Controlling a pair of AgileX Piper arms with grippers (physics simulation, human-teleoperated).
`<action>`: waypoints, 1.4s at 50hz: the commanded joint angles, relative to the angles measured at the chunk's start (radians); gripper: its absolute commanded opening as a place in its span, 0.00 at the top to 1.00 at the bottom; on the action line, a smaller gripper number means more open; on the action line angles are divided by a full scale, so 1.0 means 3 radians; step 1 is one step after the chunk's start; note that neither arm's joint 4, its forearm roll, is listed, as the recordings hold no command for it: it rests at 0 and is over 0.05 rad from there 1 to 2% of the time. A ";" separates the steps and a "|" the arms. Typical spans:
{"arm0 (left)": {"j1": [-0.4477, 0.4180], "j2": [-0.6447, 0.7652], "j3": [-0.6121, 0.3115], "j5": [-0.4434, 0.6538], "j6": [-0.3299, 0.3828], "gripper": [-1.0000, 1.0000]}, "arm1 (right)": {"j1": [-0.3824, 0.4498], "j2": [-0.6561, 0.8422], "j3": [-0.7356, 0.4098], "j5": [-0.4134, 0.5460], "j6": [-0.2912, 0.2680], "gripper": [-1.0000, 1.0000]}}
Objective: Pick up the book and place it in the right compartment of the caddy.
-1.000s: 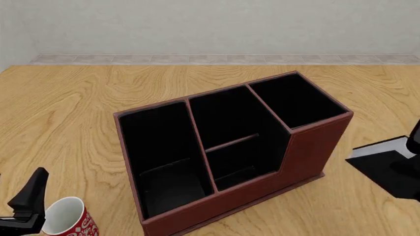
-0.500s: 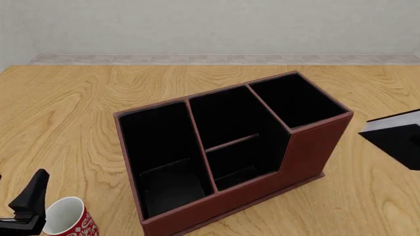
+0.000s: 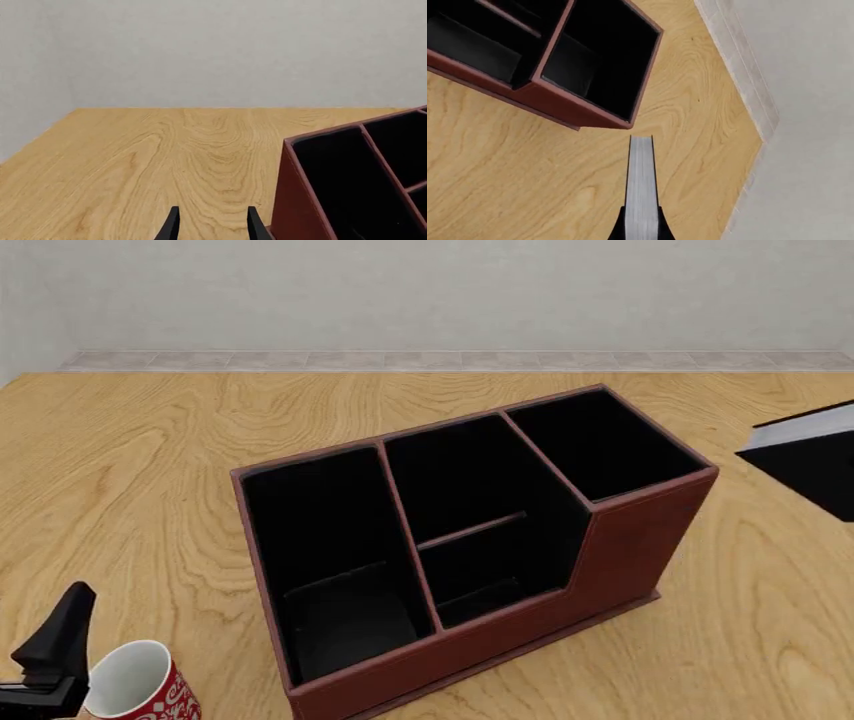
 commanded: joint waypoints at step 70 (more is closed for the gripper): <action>0.0064 -0.0012 -0.0020 0.0118 -0.0017 0.00 | 0.1243 0.1516 -0.2486 0.0000 0.2359 1.00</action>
